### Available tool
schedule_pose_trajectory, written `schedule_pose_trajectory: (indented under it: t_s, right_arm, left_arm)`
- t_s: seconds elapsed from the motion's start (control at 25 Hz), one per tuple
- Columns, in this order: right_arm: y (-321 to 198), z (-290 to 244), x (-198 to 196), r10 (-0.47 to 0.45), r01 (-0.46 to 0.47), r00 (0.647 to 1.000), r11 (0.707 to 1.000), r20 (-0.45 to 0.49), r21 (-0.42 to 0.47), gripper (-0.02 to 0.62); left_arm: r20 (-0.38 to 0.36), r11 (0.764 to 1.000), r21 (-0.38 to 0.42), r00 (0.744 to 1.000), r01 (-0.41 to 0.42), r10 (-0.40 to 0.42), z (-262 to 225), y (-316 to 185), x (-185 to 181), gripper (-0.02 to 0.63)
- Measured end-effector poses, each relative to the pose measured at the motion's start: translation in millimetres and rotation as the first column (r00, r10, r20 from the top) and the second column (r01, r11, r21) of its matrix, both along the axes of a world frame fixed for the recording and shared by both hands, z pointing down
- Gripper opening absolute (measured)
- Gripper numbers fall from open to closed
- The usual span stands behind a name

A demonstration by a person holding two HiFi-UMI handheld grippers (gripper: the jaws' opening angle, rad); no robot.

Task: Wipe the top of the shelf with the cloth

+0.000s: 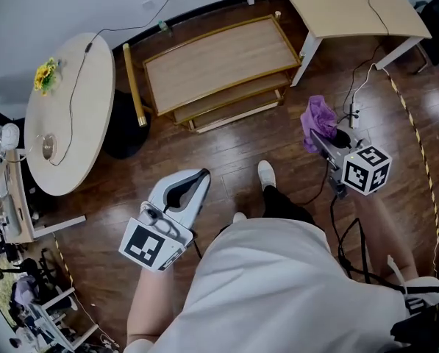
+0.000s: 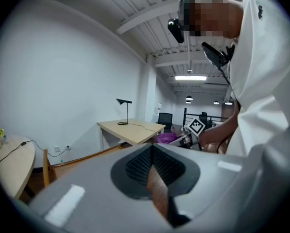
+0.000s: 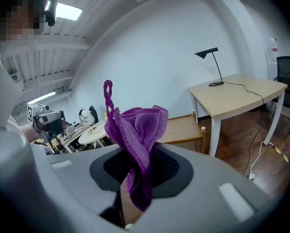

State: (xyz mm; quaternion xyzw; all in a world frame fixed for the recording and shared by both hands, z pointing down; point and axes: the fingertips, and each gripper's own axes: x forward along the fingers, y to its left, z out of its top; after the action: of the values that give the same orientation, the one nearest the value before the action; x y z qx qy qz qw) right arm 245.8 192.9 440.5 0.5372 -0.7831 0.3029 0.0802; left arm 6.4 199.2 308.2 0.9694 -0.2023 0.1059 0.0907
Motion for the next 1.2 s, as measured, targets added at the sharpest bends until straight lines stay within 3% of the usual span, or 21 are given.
schedule_pose_trajectory:
  t_s: [0.2, 0.4, 0.68, 0.92, 1.2]
  right_arm:
    - [57, -19, -64, -0.009, 0.01, 0.999, 0.999, -0.041, 0.03, 0.101]
    - [130, -48, -121, 0.026, -0.026, 1.0, 0.998, -0.009, 0.059, 0.101]
    - [183, -78, -149, -0.01, 0.015, 0.999, 0.994, -0.047, 0.11, 0.101]
    - [211, -106, -140, -0.047, 0.053, 0.998, 0.982, -0.033, 0.182, 0.101]
    - [258, -130, -101, -0.066, 0.072, 0.997, 0.97, -0.033, 0.231, 0.101]
  left_arm:
    - [-0.049, 1.0, -0.014, 0.999, -0.002, 0.001, 4, 61, -61, 0.018]
    - [-0.055, 0.998, -0.034, 0.998, -0.045, 0.043, 17, 119, -107, 0.018]
    - [-0.088, 0.999, -0.026, 0.996, -0.02, 0.017, 8, 159, -128, 0.018]
    - [-0.093, 1.0, -0.016, 0.996, -0.007, 0.005, 3, 190, -110, 0.018]
    - [-0.114, 1.0, 0.0, 0.993, -0.011, 0.011, -18, 240, -52, 0.018]
